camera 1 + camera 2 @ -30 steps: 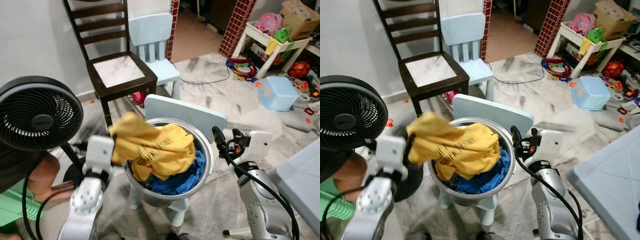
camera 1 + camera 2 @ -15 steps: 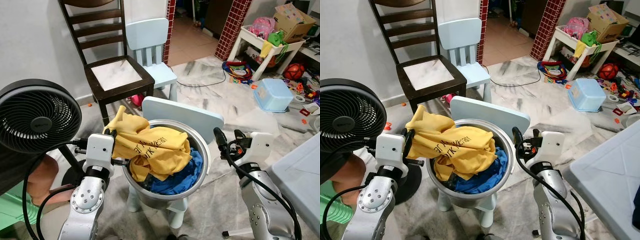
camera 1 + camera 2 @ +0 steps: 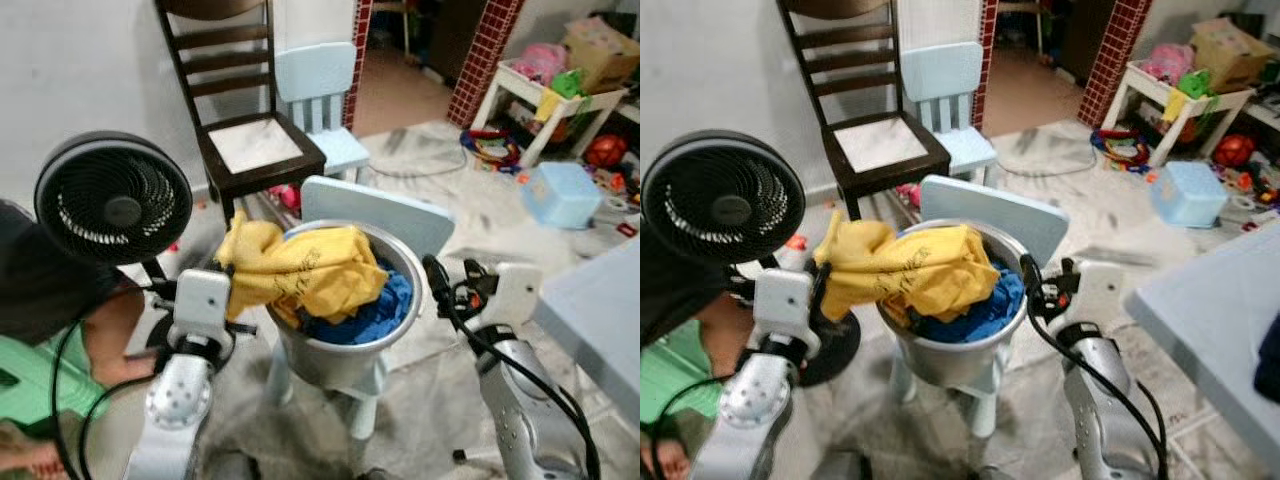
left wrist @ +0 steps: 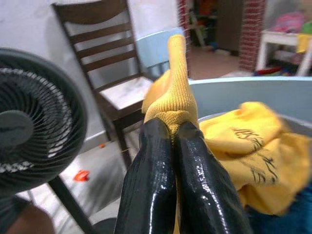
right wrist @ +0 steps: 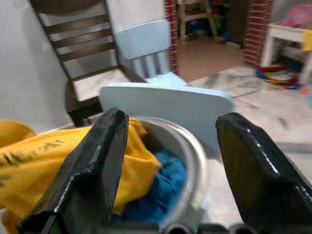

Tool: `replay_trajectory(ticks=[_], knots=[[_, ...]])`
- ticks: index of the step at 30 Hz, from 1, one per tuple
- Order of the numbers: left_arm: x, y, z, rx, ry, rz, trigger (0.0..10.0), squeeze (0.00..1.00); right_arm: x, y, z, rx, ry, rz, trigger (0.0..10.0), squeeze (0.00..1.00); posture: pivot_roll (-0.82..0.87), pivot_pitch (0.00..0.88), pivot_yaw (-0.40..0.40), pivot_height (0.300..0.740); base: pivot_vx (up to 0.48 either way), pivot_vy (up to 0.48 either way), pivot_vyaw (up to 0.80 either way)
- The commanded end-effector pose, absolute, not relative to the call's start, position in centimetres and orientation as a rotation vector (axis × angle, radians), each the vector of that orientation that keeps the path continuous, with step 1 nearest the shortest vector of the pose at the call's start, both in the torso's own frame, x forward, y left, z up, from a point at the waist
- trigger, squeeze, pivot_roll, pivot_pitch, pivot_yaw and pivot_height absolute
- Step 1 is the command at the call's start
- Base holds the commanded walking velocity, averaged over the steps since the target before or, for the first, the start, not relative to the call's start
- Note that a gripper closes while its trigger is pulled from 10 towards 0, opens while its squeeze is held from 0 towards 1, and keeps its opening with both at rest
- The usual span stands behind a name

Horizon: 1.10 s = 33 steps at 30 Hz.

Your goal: Hang hanger

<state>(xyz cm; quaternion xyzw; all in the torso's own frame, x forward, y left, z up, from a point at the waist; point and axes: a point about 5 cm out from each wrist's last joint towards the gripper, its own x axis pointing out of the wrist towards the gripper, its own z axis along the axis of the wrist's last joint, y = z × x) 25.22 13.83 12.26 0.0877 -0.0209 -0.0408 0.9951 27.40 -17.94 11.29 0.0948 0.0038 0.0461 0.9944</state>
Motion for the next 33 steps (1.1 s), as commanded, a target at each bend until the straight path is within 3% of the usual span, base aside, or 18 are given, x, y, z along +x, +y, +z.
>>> replay_trajectory(ticks=[1, 19, 33], knots=[[25.2, 14.3, 12.2, 0.186, -0.038, -0.070, 10.0, 0.00, 27.4, -17.9, 11.4, 0.185, 0.004, 0.096, 10.0, 0.00, 0.05, 0.093, -0.062, 0.740, -0.266, 0.000, 0.00], [25.5, 13.3, 12.3, 0.172, -0.047, -0.095, 10.0, 0.00, 27.5, -18.1, 11.4, 0.171, 0.013, 0.084, 10.0, 0.00, 0.04, 0.097, -0.062, 0.740, -0.257, 0.000, 0.00], [26.3, 12.0, 13.8, 0.118, -0.099, -0.134, 10.0, 0.00, 27.8, -18.1, 11.2, 0.167, 0.027, 0.073, 10.0, 0.00, 0.03, 0.102, -0.063, 0.740, 0.000, 0.000, -0.06]])
